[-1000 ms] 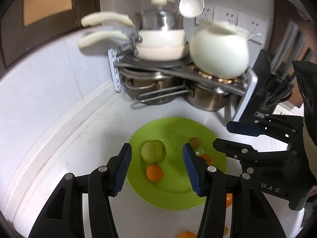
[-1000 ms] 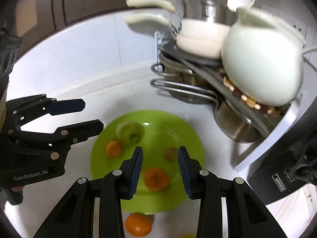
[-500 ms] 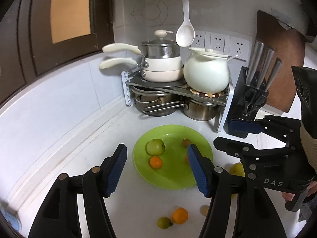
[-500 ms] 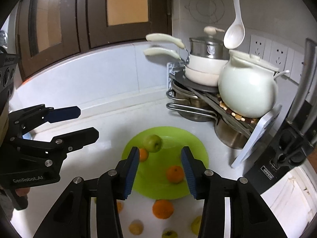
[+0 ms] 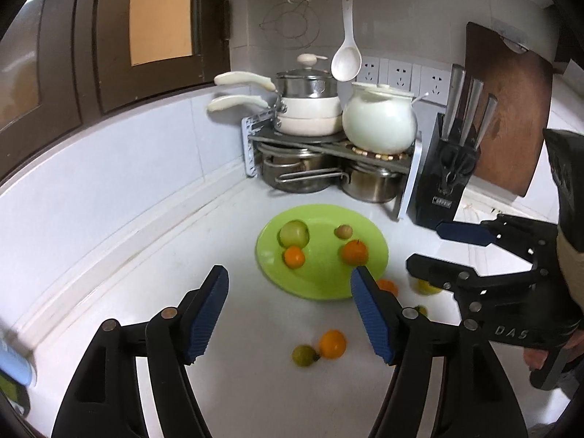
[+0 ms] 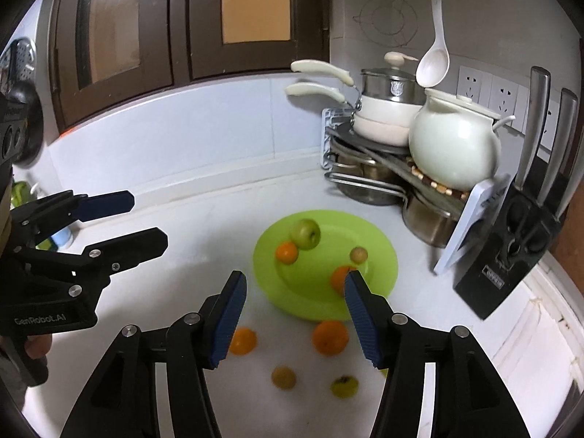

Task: Organize fruits
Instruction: 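Raise both open tools away from the green plate, then move left tool toward a small dark green fruit while right tool approaches a brown kiwi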

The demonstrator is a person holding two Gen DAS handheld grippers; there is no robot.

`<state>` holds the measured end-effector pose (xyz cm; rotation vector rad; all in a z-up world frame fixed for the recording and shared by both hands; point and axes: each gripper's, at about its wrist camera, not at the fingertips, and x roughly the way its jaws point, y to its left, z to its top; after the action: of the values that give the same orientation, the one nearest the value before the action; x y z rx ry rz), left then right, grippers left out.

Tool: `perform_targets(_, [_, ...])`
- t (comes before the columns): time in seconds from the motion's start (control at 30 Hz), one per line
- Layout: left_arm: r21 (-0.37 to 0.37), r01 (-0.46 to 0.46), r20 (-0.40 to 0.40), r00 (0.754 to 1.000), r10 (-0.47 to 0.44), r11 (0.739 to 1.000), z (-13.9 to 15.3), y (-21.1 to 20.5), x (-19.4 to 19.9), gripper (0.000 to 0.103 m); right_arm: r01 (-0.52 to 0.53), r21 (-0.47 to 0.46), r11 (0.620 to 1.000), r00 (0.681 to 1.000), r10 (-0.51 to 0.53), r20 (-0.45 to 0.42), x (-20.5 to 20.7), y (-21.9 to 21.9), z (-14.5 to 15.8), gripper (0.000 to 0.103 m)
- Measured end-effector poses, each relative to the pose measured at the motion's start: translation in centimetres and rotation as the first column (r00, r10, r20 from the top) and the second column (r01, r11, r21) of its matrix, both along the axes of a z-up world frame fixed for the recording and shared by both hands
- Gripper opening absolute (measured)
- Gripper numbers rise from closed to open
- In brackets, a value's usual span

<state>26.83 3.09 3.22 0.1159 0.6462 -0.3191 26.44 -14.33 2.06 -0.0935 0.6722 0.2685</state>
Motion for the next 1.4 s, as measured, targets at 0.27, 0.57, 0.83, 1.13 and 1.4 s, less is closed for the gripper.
perform_targets(0.27, [-0.010, -0.036, -0.053, 0.998, 0.035, 0.999, -3.1, 1.3, -1.9, 0.070, 0.047, -0.025, 0.999, 0.999, -0.048, -0.015, -1.9, 0.3, -1.6, 0.057])
perform_targets(0.57, [0.049, -0.010, -0.046, 0.999, 0.012, 0.999, -5.8, 1.4, -3.1, 0.070, 0.073, -0.055, 0.996, 0.995, -0.076, -0.064, -2.8, 0.8, -4.1, 0.057])
perform_targets(0.83, [0.130, 0.081, -0.020, 0.997, -0.079, 0.988, -8.4, 0.5, -3.4, 0.070, 0.091, -0.094, 0.991, 0.990, -0.100, -0.102, -3.5, 1.2, -6.4, 0.057])
perform_targets(1.13, [0.177, 0.145, -0.069, 0.989, -0.134, 0.973, -11.2, 0.1, -2.2, 0.070, 0.103, -0.109, 0.989, 0.983, -0.118, -0.140, -3.7, 1.4, -8.7, 0.057])
perform_targets(1.4, [0.188, 0.191, -0.102, 0.979, -0.175, 0.963, -13.0, -0.3, -0.8, 0.070, 0.128, -0.109, 0.986, 0.973, -0.146, -0.176, -2.7, 1.3, -10.5, 0.057])
